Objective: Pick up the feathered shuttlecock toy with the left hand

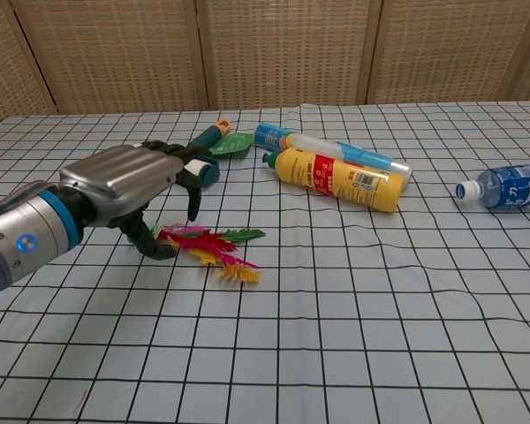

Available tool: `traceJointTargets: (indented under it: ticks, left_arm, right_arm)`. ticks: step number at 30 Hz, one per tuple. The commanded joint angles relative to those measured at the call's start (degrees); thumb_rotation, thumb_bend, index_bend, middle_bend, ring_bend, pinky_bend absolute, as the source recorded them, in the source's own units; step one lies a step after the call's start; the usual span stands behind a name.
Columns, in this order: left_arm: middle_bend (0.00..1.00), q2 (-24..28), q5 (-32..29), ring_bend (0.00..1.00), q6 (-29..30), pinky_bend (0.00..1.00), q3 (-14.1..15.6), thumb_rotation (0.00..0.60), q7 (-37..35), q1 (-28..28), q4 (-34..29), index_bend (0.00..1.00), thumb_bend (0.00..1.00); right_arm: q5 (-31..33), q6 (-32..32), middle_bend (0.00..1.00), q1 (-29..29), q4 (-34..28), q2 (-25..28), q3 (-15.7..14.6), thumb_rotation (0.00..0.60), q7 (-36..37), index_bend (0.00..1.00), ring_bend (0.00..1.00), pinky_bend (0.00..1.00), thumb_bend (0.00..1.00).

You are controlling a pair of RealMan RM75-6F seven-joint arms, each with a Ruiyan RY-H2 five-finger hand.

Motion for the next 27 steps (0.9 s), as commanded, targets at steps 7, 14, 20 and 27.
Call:
traceJointTargets:
  ticks: [7, 14, 20, 27]
  left_arm:
    - [0.0, -9.8, -4.27, 0.0, -0.36, 0.0, 0.28, 0.6, 5.01, -5.59, 8.7, 0.49, 0.24]
    - [0.0, -13.19, -5.41, 0.0, 0.31, 0.0, 0.25, 0.6, 5.42, -7.73, 11.82, 0.5, 0.26]
    - [0.0, -14.8, -6.67, 0.0, 0.57, 0.0, 0.21, 0.6, 6.03, -9.12, 13.55, 0.51, 0.26]
    - [0.0, -16.14, -7.1, 0.0, 1.05, 0.0, 1.1, 0.6, 6.33, -10.02, 15.49, 0.53, 0.35]
  right_arm:
    - [-0.33, 0.58, 0.0, 0.02, 2.25, -0.28, 0.77, 0.6, 4.91, 0.02, 0.0, 0.0, 0.08]
    - [-0.56, 0.68, 0.0, 0.11, 3.61, -0.97, 0.85, 0.6, 5.96, 0.02, 0.0, 0.0, 0.08]
    - [-0.31, 0.67, 0.0, 0.1, 3.98, -1.0, 1.06, 0.6, 6.8, 0.02, 0.0, 0.0, 0.08]
    - [-0.13, 0.8, 0.0, 0.06, 4.32, -1.07, 1.26, 0.6, 7.35, 0.02, 0.0, 0.0, 0.08]
